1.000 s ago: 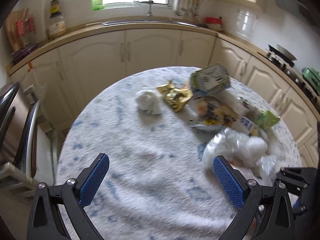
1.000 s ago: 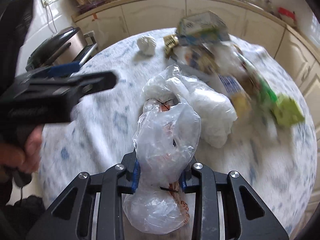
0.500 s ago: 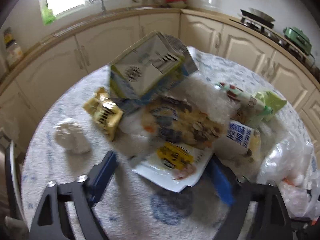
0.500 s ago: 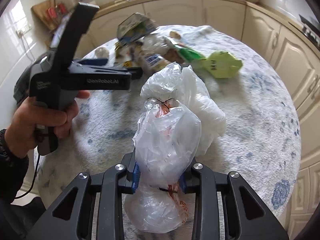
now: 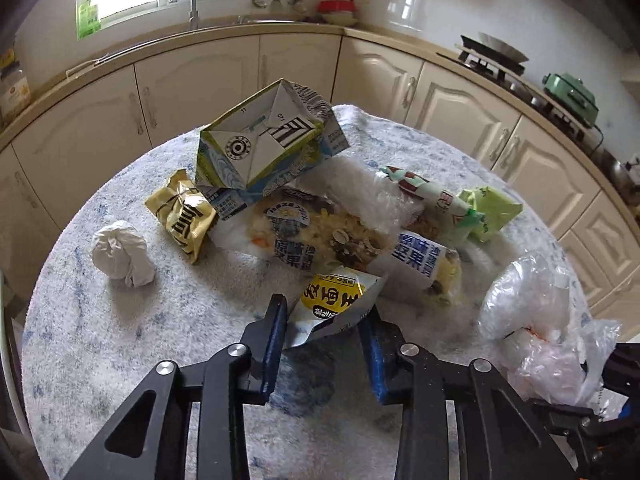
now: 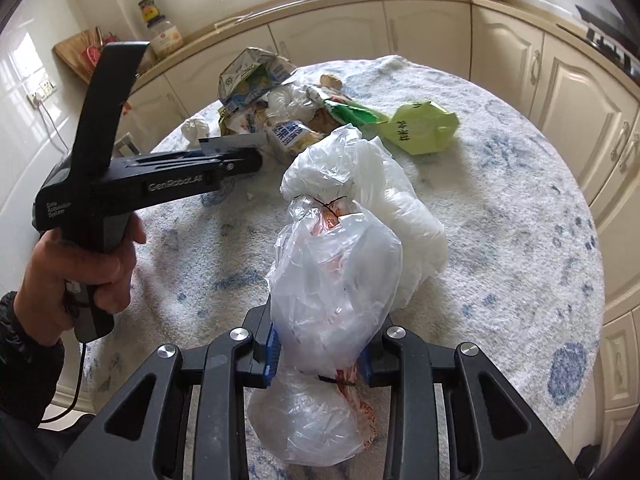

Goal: Collect trash
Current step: 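Grasp the white paper wrapper with the left tool while the right tool holds the bag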

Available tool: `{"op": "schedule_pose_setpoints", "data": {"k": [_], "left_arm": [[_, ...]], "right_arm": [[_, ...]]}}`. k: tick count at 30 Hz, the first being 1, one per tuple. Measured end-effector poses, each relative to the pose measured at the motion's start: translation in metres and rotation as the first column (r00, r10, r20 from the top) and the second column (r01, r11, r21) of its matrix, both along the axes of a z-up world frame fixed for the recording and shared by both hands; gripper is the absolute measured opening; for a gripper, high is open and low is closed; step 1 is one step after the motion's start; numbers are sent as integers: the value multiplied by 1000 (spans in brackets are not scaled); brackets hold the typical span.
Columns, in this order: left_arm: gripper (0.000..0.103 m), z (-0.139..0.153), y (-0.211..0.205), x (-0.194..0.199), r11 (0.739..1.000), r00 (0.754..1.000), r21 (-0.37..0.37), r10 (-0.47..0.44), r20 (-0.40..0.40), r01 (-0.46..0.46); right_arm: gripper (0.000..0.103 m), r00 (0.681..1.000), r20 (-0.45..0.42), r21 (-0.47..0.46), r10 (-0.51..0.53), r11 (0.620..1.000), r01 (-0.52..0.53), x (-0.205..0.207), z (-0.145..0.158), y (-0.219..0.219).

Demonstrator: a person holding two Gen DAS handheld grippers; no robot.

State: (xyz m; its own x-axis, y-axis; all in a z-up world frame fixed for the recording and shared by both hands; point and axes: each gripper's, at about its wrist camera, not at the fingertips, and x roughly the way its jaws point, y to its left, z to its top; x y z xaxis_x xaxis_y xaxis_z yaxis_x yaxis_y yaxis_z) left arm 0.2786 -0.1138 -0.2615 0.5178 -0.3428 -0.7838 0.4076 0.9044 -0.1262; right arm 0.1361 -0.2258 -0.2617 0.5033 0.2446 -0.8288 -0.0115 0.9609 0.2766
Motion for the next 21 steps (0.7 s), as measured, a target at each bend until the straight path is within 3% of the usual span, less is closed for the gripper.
{"op": "schedule_pose_setpoints", "data": {"k": [1,2,13,21], "left_arm": [[10,1,0,-3,1000,1000,-9,-4,-9,4],[9,0,1,-6,1000,1000,-21,-8,-24,8],[9,10,3,-28,999,1000,-46,-12,-22,11],[9,44,-1,-52,996,999,-78,-31,24,33]], "right_arm": [[30,1000,3,2,-5,1000,5,-2,1,-1],[30,1000,6,2,-9,1000,9,-4,2,-2],[30,998,24,19,-56,998,55,-19,7,-17],[30,992,61,24,-107,994,106,-33,18,-32]]}}
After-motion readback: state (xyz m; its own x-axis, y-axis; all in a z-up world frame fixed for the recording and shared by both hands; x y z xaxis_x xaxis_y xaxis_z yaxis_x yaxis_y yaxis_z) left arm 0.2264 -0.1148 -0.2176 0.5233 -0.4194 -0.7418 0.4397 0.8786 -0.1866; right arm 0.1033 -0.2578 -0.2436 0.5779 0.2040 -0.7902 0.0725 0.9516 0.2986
